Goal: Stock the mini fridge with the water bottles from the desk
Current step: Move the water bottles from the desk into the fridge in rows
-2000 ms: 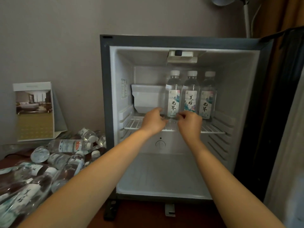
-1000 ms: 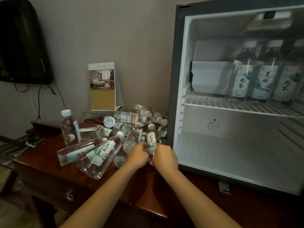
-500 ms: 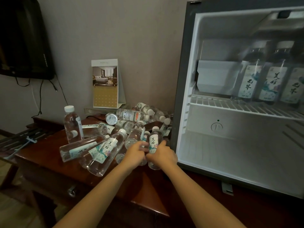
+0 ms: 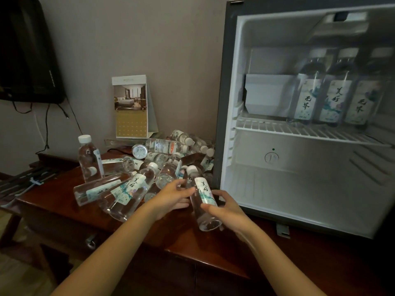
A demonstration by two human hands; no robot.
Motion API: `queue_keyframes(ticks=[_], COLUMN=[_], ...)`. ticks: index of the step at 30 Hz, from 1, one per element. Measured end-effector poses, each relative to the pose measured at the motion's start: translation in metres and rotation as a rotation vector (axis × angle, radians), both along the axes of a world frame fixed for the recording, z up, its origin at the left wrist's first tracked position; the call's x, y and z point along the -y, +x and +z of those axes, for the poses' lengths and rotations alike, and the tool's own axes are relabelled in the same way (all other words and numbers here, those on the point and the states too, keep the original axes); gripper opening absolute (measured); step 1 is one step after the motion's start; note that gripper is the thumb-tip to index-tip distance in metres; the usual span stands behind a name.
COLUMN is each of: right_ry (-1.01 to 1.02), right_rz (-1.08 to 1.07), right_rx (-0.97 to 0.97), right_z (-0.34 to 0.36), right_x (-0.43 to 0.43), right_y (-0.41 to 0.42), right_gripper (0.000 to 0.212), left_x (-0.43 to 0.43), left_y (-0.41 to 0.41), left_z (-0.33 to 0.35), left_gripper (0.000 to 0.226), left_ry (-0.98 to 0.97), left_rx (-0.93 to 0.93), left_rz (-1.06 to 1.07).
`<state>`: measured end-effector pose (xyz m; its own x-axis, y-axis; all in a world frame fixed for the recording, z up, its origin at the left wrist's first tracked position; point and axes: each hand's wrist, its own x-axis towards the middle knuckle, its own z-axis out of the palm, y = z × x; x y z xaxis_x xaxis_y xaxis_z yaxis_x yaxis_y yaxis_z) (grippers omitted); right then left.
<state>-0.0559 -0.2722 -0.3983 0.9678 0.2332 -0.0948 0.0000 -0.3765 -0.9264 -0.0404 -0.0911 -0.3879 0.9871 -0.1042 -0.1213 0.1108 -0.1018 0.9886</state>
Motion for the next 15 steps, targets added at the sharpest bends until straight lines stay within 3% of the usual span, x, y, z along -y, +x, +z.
queue_keyframes(ticks=[4,12,15], right_ry=[0.005,0.063,0.089], right_rz=[0.080,-0.027,-0.110], right_rx=[0.095,0.425,0.572], right_z=[0.018,0.065,0.090], right_x=[0.022,0.053,0.067], right_y=[-0.007,-0.013,-0.012], right_gripper=[0.064,0.066,0.066], left_x=[0.013,0.061,0.085], left_y=[-0.012,-0.035,-0.036], left_z=[0.019,0.084,0.114], left_gripper=[0.019,0.036,0.030], left_ry=[-0.167,-0.078,-0.008], left_rx=[0.054,0.380,0.555], left_rz=[-0.081,-0.207,-0.174])
